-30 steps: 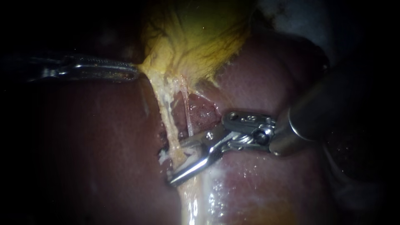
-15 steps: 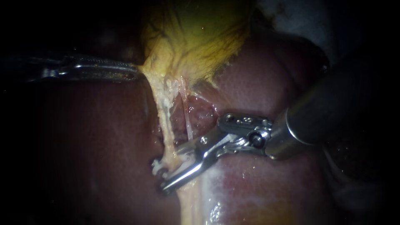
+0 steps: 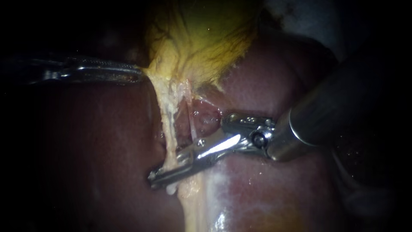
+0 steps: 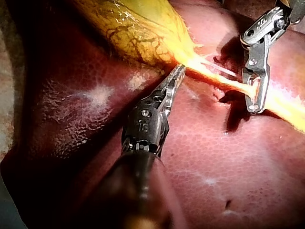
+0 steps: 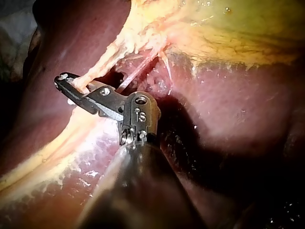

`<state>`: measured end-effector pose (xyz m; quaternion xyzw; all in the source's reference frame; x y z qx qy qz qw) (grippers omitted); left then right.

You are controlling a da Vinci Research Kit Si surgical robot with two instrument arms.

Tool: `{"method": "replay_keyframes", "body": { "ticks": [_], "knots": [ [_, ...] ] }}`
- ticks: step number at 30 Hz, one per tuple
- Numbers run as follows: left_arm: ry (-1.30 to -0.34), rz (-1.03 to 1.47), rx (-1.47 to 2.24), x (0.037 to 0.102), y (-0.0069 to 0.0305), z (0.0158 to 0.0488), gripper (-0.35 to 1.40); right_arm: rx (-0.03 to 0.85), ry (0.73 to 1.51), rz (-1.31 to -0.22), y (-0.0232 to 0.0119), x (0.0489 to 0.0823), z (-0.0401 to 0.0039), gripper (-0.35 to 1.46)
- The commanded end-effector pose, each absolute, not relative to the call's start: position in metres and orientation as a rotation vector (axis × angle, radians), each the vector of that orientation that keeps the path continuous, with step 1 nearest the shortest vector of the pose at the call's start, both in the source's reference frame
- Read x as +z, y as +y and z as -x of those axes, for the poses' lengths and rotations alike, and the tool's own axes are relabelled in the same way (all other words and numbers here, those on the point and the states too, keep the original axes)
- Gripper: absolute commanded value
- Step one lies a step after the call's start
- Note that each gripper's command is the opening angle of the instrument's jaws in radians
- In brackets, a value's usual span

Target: Clipping second clip left tube

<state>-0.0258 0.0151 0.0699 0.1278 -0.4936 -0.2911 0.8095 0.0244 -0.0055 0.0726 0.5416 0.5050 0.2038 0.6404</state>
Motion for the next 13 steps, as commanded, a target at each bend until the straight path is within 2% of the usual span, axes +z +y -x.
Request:
{"method": "replay_keyframes", "body": {
  "ticks": [1,13],
  "knots": [
    [-1.055,-0.273,-0.622,0.0699,0.0151,0.0258,-0.35,0.463,1.152,-1.233,-0.0054,0.0728,-0.0243,-0.35],
    [-1.055,-0.273,-0.622,0.0699,0.0151,0.0258,-0.35,0.461,1.155,-1.234,-0.0054,0.0733,-0.0241,-0.35]
  ]
}}
